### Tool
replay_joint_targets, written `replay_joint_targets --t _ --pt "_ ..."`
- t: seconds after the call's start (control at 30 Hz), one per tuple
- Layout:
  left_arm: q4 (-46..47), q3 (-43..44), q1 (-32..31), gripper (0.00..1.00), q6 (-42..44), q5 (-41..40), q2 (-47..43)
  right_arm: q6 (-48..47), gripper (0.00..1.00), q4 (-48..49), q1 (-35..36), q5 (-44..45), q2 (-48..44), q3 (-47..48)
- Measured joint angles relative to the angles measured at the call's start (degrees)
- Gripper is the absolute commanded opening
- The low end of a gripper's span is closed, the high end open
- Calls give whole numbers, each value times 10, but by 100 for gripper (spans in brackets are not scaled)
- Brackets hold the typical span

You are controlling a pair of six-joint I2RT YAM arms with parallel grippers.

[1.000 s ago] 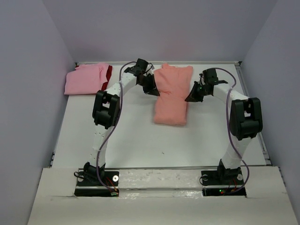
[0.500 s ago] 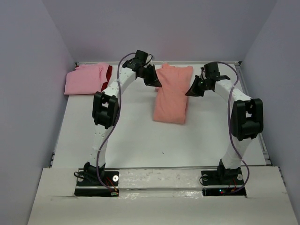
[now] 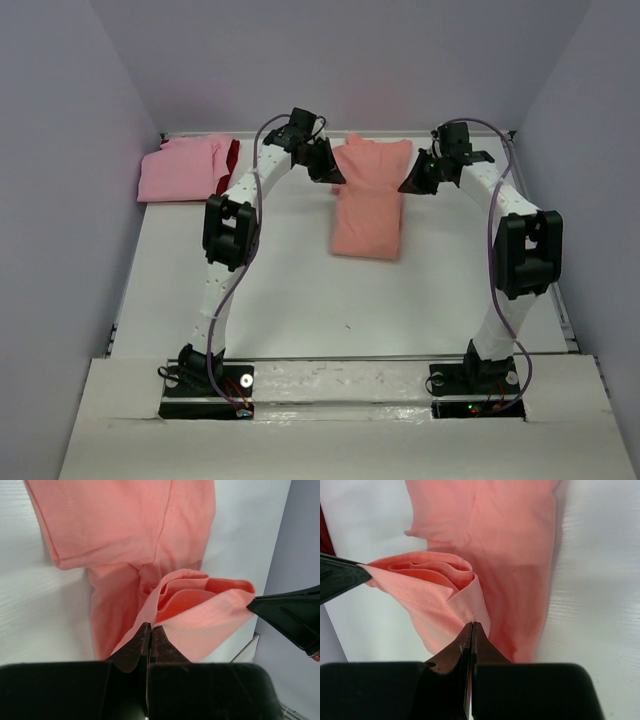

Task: Fold and stack the t-shirts
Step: Fold the folded rectangular tshirt in 1/3 of the way

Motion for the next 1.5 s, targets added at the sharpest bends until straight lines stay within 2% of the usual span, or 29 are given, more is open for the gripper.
replay_joint_targets --t 0.53,0.83,1.5 --pt "27 0 2 0 -1 0 49 -11 0 -1 0 42 65 34" --pt "54 0 2 0 -9 5 76 -16 0 7 0 71 71 33" --pt "87 -6 2 0 -10 20 92 -3 0 56 2 147 72 -23"
